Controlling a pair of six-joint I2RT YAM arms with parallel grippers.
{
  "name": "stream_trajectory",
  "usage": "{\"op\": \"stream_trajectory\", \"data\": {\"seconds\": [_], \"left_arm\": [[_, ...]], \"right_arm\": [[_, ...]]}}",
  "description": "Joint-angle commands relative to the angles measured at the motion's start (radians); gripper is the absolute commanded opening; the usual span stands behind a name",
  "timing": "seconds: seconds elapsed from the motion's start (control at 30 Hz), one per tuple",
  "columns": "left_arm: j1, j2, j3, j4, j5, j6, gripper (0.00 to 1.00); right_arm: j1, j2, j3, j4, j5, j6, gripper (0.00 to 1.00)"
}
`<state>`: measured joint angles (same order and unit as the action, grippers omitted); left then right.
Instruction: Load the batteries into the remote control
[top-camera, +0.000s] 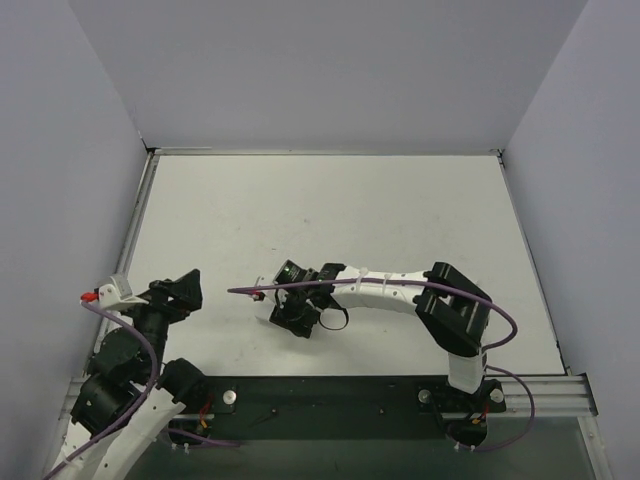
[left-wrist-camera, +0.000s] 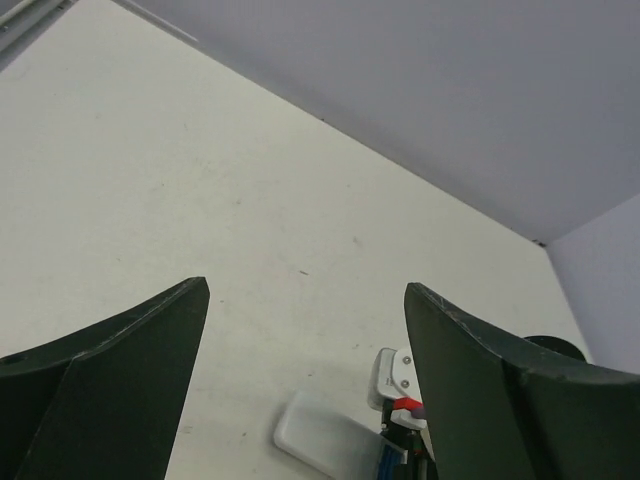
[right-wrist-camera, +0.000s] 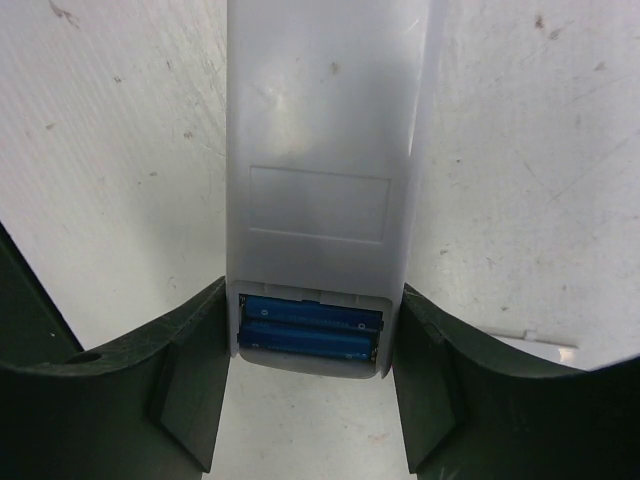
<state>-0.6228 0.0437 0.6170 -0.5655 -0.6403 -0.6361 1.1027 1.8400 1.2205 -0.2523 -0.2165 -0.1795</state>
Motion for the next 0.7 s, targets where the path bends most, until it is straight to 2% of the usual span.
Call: {"op": "stream_trajectory", "data": {"seconds": [0.0, 0.17, 0.2, 0.4, 0.47, 0.6, 0.67], "left_arm": [[-0.003, -0.039, -0.037, -0.065, 0.007, 0.131, 0.9], [-0.005, -0.08, -0.049, -0.06, -0.002, 0.167, 0.91], [-0.005, -0.087, -0.048, -0.062, -0.007, 0.17, 0.91], [-0.005, -0.093, -0.045, -0.079, -0.019, 0.161, 0.91], [-0.003, -0.094, -0.046, -0.077, -0.019, 0.159, 0.91], [-0.003, -0.087, -0.048, -0.074, -0.021, 0.161, 0.92], [-0.003, -0.081, -0.048, -0.073, -0.019, 0.162, 0.92]], "right_arm": [[-0.004, 0.036, 0.062, -0.041, -0.032, -0.038, 0.17], [-0.02, 0.079, 0.073, -0.07, -0.041, -0.051, 0.25], [-0.02, 0.09, 0.074, -0.074, -0.041, -0.054, 0.33], [-0.05, 0.111, 0.085, -0.116, -0.049, -0.083, 0.57], [-0.056, 0.094, 0.093, -0.134, -0.049, -0.09, 0.61], [-0.056, 0.047, 0.111, -0.179, -0.05, -0.089, 0.75], [-0.056, 0.01, 0.119, -0.199, -0.05, -0.086, 0.78]]}}
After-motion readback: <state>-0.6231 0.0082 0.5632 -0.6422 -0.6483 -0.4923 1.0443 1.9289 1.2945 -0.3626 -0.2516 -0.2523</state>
